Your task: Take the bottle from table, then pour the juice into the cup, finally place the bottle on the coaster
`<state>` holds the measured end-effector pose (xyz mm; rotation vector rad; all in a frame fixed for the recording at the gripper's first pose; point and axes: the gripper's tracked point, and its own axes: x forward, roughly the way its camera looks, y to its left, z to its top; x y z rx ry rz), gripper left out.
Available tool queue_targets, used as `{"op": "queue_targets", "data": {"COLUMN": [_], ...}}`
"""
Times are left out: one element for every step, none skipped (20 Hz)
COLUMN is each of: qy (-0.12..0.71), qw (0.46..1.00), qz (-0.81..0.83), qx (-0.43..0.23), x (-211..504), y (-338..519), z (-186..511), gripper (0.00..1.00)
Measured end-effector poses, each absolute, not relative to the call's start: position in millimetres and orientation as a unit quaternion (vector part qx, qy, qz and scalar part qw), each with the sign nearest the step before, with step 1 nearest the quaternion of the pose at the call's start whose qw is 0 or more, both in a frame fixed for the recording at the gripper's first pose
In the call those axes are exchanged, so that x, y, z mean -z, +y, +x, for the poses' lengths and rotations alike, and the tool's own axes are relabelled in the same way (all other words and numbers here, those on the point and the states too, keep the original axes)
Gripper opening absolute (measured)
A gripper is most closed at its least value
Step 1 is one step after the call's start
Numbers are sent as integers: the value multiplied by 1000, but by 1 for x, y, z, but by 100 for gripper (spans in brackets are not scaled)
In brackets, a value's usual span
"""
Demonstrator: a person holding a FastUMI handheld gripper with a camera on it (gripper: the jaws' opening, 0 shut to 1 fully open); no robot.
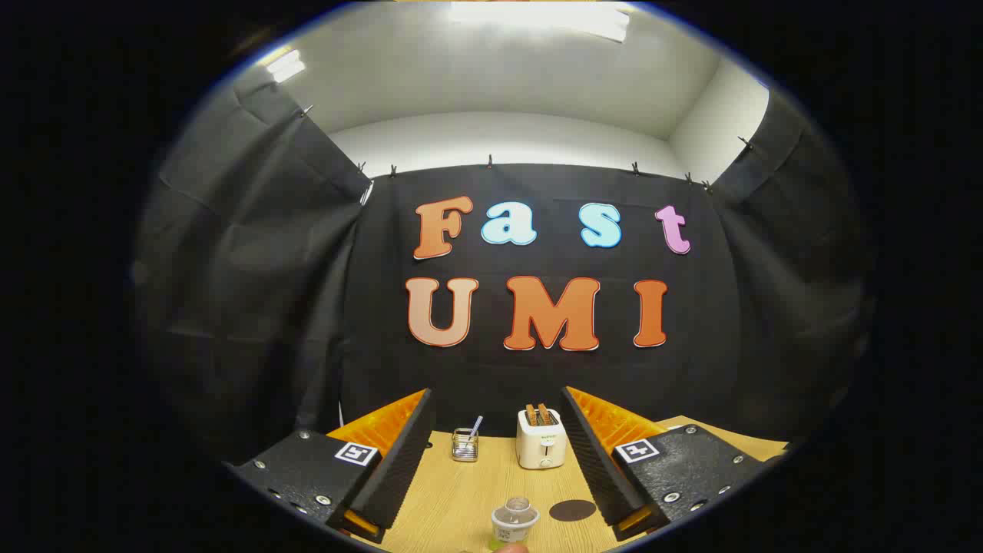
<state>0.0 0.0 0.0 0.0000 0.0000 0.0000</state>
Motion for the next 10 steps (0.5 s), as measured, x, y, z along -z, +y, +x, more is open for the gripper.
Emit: {"op": "queue_targets", "data": {"qy": [-1, -1, -1, 0, 0, 1, 2, 2, -2, -6], "qw": [1000, 1000, 1000, 1000, 1000, 1000, 1000, 1000, 1000, 1000], "qz": [-1, -2, -2, -2, -2, -1, -1, -1, -1, 0], "qx": [1, 2, 2, 3, 4, 6, 10, 15, 19, 20], "x": [0, 0, 0, 1, 1, 1, 1, -2, -5, -8], "y": [-2, -2, -3, -3, -5, -6, -9, -12, -15, -16], "z": [0, 0, 0, -1, -2, -1, -1, -2, -2, -4], "gripper": [96, 97, 96, 97, 97, 97, 97, 97, 97, 97]}}
